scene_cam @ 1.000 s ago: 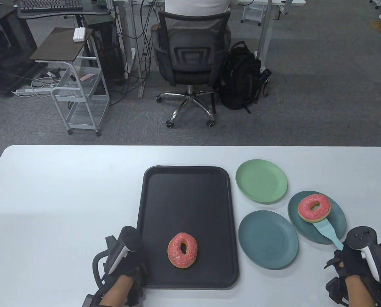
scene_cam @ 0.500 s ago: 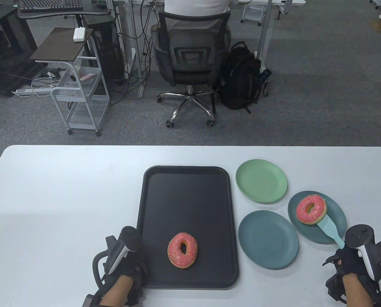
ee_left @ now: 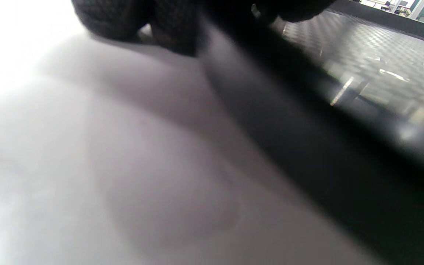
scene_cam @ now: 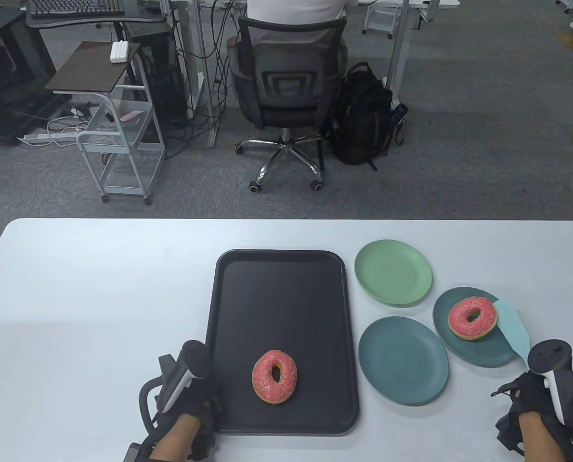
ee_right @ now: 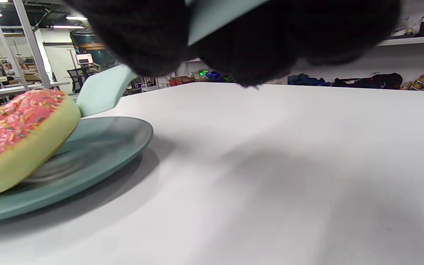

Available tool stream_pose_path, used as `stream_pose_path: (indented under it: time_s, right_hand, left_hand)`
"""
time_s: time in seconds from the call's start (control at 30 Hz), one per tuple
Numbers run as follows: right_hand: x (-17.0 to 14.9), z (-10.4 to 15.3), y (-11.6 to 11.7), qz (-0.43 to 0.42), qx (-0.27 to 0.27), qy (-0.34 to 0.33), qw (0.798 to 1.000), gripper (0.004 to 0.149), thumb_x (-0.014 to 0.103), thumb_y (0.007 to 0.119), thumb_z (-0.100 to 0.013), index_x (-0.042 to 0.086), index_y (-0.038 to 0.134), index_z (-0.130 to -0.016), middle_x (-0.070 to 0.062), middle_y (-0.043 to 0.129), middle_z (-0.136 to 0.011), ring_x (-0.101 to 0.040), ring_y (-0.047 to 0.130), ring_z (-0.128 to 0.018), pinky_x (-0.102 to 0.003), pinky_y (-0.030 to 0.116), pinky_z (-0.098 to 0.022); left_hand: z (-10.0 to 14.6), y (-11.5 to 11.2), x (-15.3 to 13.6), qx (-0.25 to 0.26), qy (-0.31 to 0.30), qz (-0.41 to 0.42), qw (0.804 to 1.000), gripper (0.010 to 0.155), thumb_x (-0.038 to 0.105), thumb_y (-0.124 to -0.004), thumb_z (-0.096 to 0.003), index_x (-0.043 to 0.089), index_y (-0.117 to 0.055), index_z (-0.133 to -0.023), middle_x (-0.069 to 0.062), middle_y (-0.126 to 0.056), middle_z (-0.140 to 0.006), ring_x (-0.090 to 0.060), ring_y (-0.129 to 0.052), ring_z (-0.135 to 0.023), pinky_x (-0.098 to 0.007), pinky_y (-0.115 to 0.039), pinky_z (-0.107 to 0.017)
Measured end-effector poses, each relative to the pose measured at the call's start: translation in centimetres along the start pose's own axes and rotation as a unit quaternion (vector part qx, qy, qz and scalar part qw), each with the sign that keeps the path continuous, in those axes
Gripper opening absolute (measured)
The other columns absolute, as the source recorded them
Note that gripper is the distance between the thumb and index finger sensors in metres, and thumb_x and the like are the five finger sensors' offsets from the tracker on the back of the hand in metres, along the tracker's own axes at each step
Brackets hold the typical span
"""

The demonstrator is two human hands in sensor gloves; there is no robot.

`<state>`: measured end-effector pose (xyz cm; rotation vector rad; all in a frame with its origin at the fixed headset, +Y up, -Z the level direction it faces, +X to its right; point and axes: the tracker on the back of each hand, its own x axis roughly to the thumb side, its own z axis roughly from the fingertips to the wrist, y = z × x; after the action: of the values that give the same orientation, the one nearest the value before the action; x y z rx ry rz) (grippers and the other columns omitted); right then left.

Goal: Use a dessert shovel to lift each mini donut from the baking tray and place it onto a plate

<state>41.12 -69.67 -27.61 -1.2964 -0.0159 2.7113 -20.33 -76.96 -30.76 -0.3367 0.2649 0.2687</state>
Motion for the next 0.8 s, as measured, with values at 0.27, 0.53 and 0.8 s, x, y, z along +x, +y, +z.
stream_pose_path:
  time_s: [0.27, 0.53, 0.8]
  right_hand:
    - [-1.2, -0.5, 0.5, 0.011, 0.006, 0.035, 0.999, 0.058, 0.031, 0.083, -0.046, 0.010, 0.061, -0.095, -0.019, 0.080, -0.080, -0.031, 0.090, -0.052, -0.041, 0.090, -0.029]
    - [-1.1, -0.2, -0.5, -0.050, 0.001, 0.014, 0.999, 0.057, 0.037, 0.078, -0.049, 0.012, 0.058, -0.097, -0.018, 0.080, -0.077, -0.030, 0.088, -0.048, -0.039, 0.087, -0.026]
    - [2.3, 1.8, -1.4, -0.089, 0.024, -0.080, 0.993, 0.056, 0.041, 0.079, -0.049, 0.014, 0.062, -0.095, -0.017, 0.083, -0.073, -0.028, 0.089, -0.043, -0.038, 0.086, -0.022]
  left_hand:
    - [0.0, 0.0, 0.0, 0.000, 0.000, 0.000, 1.000, 0.063, 0.040, -0.071, -0.0529, 0.020, -0.046, -0.107, -0.004, -0.074, -0.090, -0.018, -0.092, -0.054, -0.045, -0.082, -0.048]
    - [0.0, 0.0, 0.0, 0.000, 0.000, -0.001, 1.000, 0.063, 0.040, -0.071, -0.0530, 0.020, -0.046, -0.107, -0.004, -0.073, -0.090, -0.018, -0.093, -0.054, -0.045, -0.081, -0.048]
    - [0.0, 0.0, 0.0, 0.001, 0.001, -0.002, 1.000, 0.063, 0.041, -0.070, -0.0530, 0.020, -0.046, -0.107, -0.004, -0.073, -0.090, -0.018, -0.092, -0.054, -0.044, -0.082, -0.048]
